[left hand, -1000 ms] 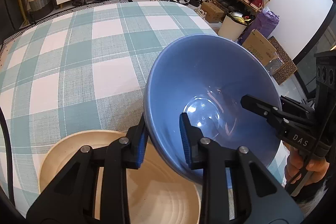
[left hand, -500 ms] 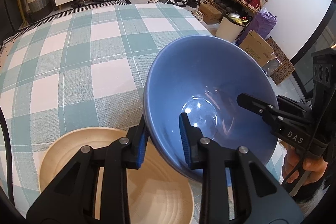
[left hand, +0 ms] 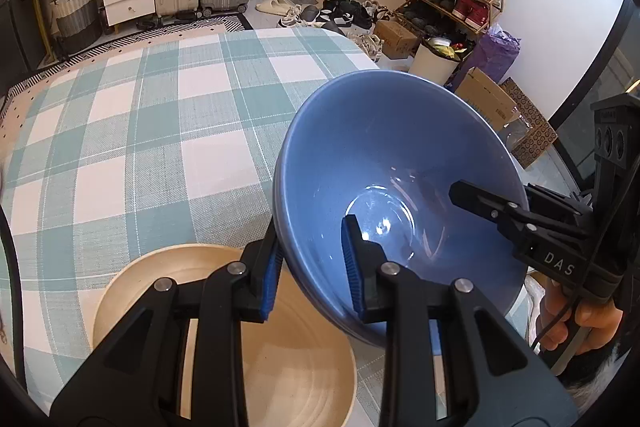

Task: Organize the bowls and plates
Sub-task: 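Lift the stacked blue bowls with both tools and carry them over the cream plates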

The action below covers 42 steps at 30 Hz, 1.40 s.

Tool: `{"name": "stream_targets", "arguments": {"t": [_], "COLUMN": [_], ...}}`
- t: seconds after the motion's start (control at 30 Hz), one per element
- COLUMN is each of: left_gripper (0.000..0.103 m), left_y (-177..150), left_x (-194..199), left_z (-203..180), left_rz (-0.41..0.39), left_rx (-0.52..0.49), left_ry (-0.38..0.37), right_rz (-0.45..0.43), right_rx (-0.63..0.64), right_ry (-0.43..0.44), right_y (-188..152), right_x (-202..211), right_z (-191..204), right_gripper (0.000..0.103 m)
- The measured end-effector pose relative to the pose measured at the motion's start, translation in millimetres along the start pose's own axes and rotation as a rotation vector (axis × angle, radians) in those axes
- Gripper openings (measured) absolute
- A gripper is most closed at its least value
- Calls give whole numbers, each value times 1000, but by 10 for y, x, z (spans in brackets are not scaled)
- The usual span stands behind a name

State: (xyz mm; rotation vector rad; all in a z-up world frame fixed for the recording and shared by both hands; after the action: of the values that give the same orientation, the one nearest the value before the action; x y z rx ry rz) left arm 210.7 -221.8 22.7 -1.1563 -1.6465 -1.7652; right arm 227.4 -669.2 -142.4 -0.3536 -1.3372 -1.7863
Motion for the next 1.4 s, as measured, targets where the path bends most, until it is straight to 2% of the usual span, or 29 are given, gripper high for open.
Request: {"name": "stream_targets", "arguments": {"t": [0.8,1.4], "left_gripper": [25,25], "left_y": [-243,-541], "left_x": [881,1318], "left_z": [141,546], "left_rz": [-91,-95], "left_rx": [16,66], "left_ry": [22,98], "right_rz": [-40,-12], "right_rx": [68,121], "right_ry": [-3,65], "right_y": [-58,-119], "right_x": [388,262], "right_z": [531,997], "right_gripper": [32,32]}}
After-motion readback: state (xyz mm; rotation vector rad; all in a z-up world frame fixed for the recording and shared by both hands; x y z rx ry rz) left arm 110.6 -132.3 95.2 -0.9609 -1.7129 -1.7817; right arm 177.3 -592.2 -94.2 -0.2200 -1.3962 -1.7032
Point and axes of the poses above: each gripper's, at about its wrist camera, not at the fingertips, and x roughly against the way its jaws point, z to its left, y to its top, the point moved 3 cm from there along -x, roughly the way its jaws point, and after that the axes turned 10 degrees about y, right-handed, at the moved point
